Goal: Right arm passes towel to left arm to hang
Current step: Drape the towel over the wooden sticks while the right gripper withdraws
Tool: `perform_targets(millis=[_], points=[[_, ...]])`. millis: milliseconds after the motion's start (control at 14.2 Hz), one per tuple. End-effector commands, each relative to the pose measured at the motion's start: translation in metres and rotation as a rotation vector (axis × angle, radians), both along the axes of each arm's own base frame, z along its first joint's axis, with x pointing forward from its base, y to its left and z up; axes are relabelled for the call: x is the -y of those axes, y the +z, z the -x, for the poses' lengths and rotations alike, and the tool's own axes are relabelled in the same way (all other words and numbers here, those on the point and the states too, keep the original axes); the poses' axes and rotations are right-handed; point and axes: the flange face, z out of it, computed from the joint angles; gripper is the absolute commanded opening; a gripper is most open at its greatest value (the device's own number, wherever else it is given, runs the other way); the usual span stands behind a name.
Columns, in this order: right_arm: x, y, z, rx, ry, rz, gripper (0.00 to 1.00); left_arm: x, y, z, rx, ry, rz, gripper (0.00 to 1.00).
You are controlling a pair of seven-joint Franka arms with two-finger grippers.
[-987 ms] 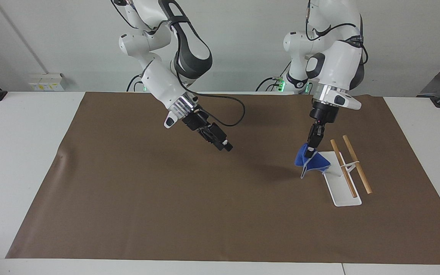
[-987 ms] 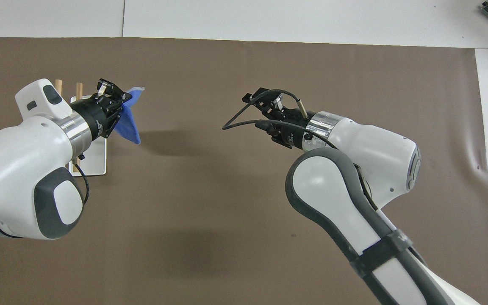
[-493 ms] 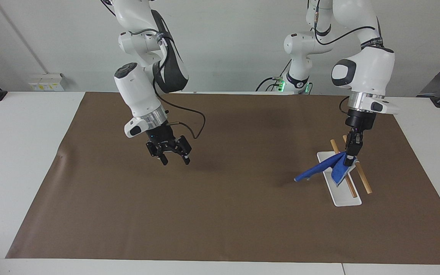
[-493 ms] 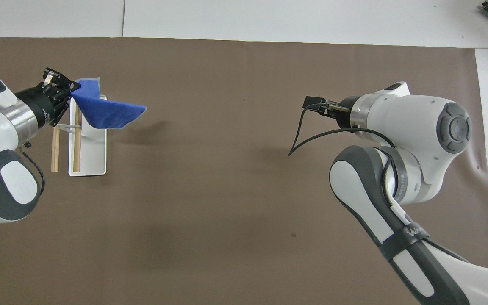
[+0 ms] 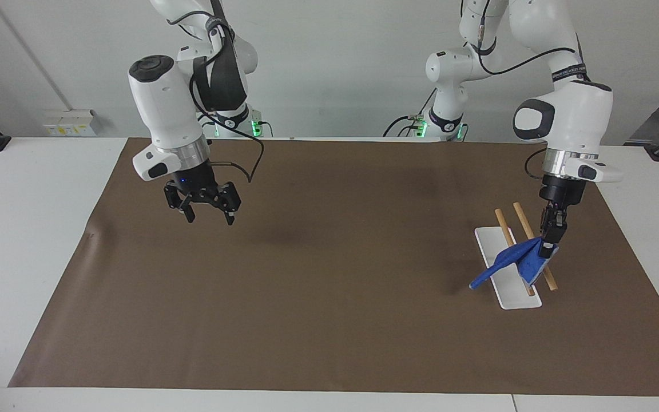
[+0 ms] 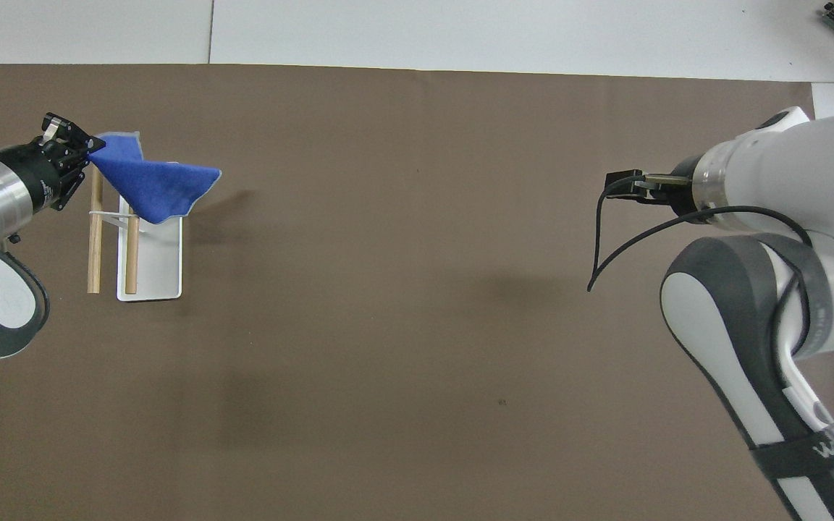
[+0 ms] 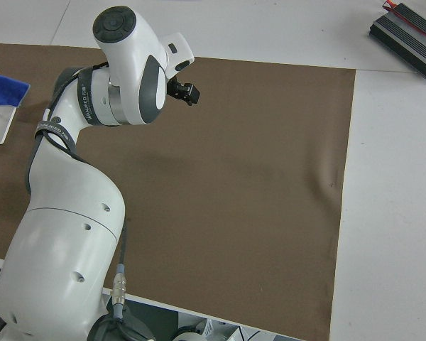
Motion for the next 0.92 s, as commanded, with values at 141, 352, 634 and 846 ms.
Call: perform_targets(millis=[141,352,634,846], points=[[0.03,0.057,0.02,-0.061,-0.042,0.033,1.0,-0.034,0.013,-0.009,-0.008,-0.008,-0.028,0.0],[0.058,0.082,0.037,-0.112,-0.047,0.053,1.0,-0.049,0.013,-0.009,-0.026,-0.015,-0.046,0.0],[0.101,0.113,0.043,-0.151,-0.03,0.072,1.0,-0.085,0.025,-0.006,-0.143,-0.077,-0.088,0.0],[0.102,0.105,0.047,-0.172,-0.03,0.062,1.0,-0.086,0.036,-0.005,-0.195,-0.133,-0.197,0.0]])
